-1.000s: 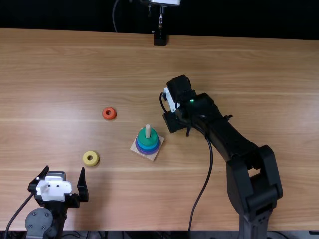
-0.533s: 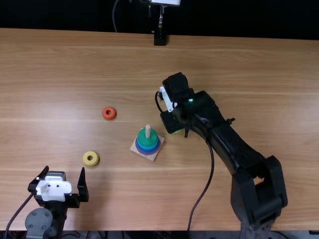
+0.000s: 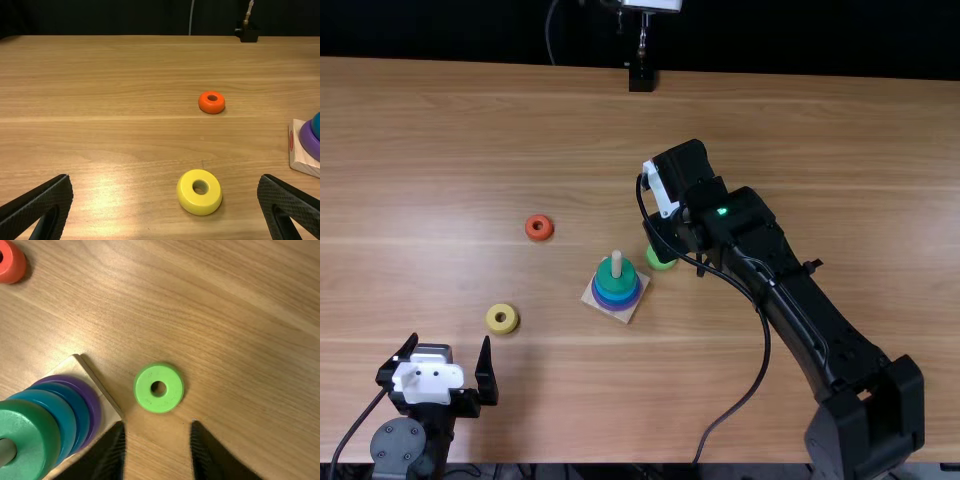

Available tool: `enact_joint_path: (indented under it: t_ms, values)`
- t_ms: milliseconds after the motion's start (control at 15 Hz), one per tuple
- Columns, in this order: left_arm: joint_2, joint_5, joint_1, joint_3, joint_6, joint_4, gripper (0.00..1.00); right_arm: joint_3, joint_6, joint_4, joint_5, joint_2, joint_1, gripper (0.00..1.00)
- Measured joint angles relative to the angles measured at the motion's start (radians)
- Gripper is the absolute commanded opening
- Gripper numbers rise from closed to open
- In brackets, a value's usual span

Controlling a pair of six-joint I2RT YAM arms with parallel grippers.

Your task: Build the Hanoi tower: stack the rings onto the peg from bottom to top in this color order: purple, dark blue, light blue, dark green, light green, yellow, orange.

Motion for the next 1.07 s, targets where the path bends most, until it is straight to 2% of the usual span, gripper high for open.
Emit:
enact_joint_path:
  t_ms: [333, 600, 1067]
  values:
    - [0.000, 0.000, 0.000, 0.000, 0.000, 0.000, 1.00, 0.000, 0.000, -0.003, 0.003, 0.011, 0.000, 1.00]
    - [0.000, 0.000, 0.000, 0.000, 0.000, 0.000, 1.00, 0.000, 0.000, -0.002, 0.003, 0.114, 0.000, 1.00]
    - [0.000, 0.000, 0.000, 0.000, 0.000, 0.000, 1.00, 0.000, 0.000, 0.009, 0.003, 0.184, 0.000, 1.00]
